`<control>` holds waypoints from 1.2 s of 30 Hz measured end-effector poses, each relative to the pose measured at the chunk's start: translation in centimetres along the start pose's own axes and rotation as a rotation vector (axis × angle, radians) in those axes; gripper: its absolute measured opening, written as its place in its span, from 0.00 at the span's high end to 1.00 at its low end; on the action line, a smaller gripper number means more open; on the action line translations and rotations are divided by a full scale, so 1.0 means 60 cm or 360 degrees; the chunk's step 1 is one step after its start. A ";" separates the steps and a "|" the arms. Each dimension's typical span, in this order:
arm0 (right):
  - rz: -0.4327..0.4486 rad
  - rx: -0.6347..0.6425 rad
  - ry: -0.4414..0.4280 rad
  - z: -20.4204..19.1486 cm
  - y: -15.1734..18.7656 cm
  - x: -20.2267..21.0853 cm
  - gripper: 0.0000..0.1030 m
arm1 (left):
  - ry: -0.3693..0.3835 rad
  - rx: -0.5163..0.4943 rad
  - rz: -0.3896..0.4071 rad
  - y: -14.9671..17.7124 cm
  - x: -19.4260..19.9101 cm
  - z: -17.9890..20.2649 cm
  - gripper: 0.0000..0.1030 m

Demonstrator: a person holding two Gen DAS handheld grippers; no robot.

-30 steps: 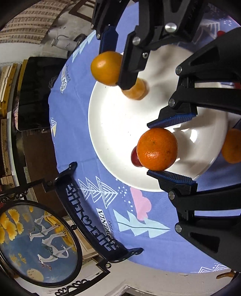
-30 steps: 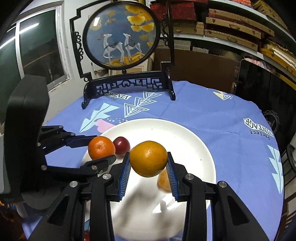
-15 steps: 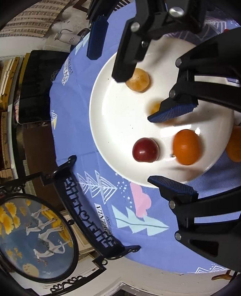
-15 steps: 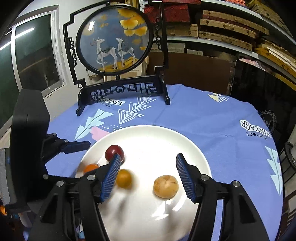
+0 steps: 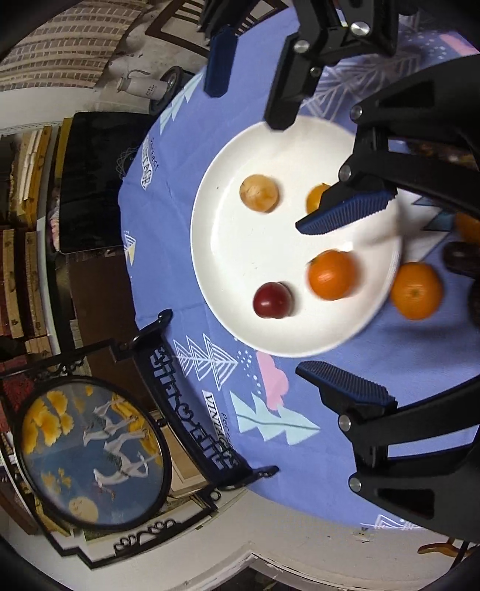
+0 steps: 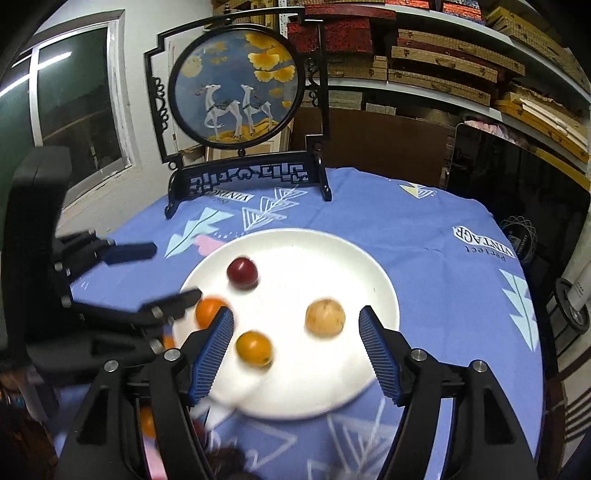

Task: Organize fruits
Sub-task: 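Move both open grippers back to the fruit pile, then grasp an orange with the left gripper while the right grasps another orange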

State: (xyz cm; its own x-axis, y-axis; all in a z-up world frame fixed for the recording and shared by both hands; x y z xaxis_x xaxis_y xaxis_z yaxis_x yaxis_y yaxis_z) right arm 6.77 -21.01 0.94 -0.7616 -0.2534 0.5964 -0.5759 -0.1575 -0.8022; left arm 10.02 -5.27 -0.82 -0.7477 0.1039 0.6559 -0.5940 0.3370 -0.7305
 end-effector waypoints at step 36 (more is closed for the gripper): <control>-0.0326 -0.0029 -0.0323 -0.113 0.256 0.100 0.40 | 0.0475 -0.0083 -0.0064 0.226 0.133 0.064 0.66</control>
State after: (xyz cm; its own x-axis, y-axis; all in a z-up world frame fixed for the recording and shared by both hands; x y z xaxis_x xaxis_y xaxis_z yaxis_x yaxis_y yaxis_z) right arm -8.62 -18.48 -7.62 -0.5546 -0.4044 0.7272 -0.7183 -0.2085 -0.6638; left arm -5.12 -3.47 -6.24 -0.5993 0.3572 0.7164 -0.5994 0.3929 -0.6973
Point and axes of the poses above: each gripper's, at about its wrist camera, not at the fingertips, and x roughly against the way its jaws point, z to its right, y to its underside, the point moved 2 cm from there along -x, roughly the way its jaws point, and after that the axes turned 4 degrees about z, right-handed, at the moved point
